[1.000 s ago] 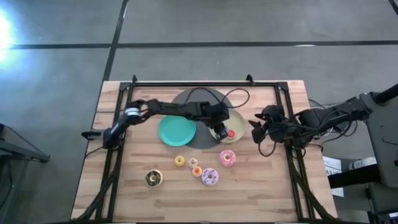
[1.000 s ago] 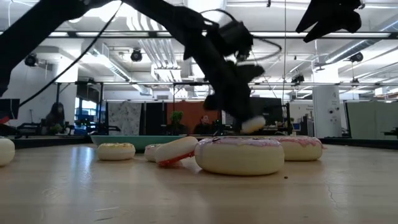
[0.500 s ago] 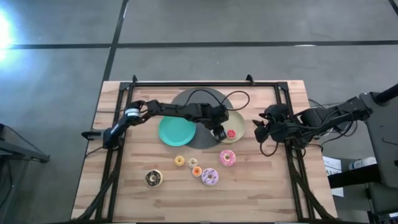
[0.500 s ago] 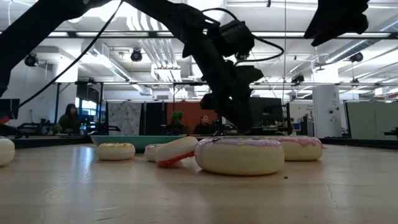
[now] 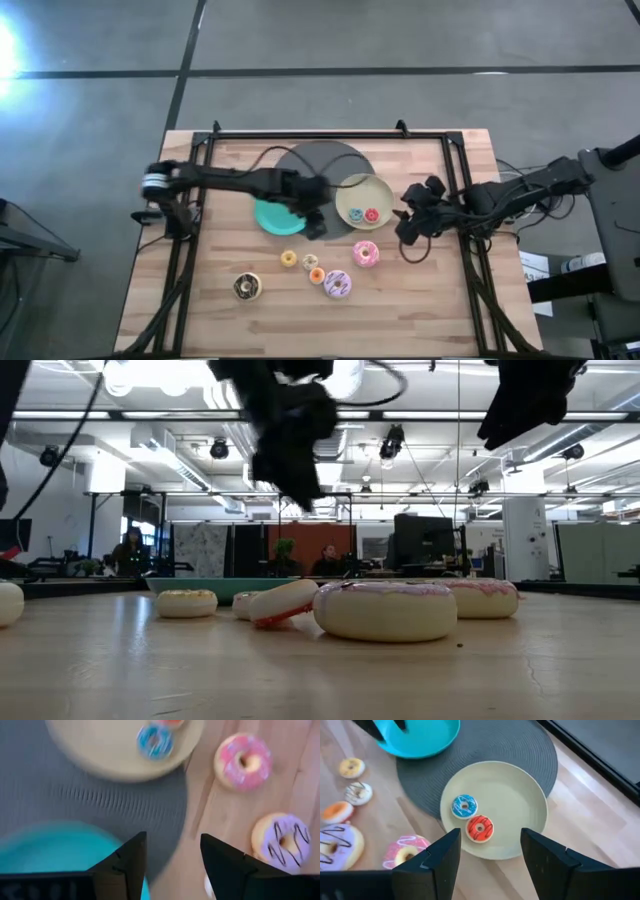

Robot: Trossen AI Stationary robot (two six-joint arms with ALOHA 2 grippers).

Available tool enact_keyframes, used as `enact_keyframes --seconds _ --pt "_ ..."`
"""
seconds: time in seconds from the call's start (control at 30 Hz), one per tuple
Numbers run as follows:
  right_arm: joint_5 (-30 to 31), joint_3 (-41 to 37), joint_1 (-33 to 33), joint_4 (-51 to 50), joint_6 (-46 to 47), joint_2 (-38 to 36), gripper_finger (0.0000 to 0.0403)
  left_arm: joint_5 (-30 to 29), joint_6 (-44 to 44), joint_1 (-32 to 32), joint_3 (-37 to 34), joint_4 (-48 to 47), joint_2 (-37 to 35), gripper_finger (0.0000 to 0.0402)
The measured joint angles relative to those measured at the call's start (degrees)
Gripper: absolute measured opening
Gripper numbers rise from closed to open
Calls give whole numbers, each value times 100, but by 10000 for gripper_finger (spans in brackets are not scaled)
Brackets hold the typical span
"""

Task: Pick & Place donuts
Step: Put the small yellow donut on the light gray plate

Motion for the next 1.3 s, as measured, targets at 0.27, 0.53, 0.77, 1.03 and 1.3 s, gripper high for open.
enact_keyframes --seconds 0.27,0.53,0.77,1.03,1.3 --pt "10 144 -116 81 60 -216 199 -388 -1794 -386 -1819 530 -1972 160" --pt "-734 145 -402 197 76 -439 198 -72 -2425 -747 -2746 607 -2807 160" --pt "-774 135 -401 192 109 -3 198 -61 -3313 -1186 -3589 1513 -2391 160" --pt "-884 135 -401 168 132 160 198 -61 -4044 -1562 -3701 1933 -1583 160" --pt "-882 135 -401 137 144 122 199 -145 -4117 -1675 -3217 1953 -797 160"
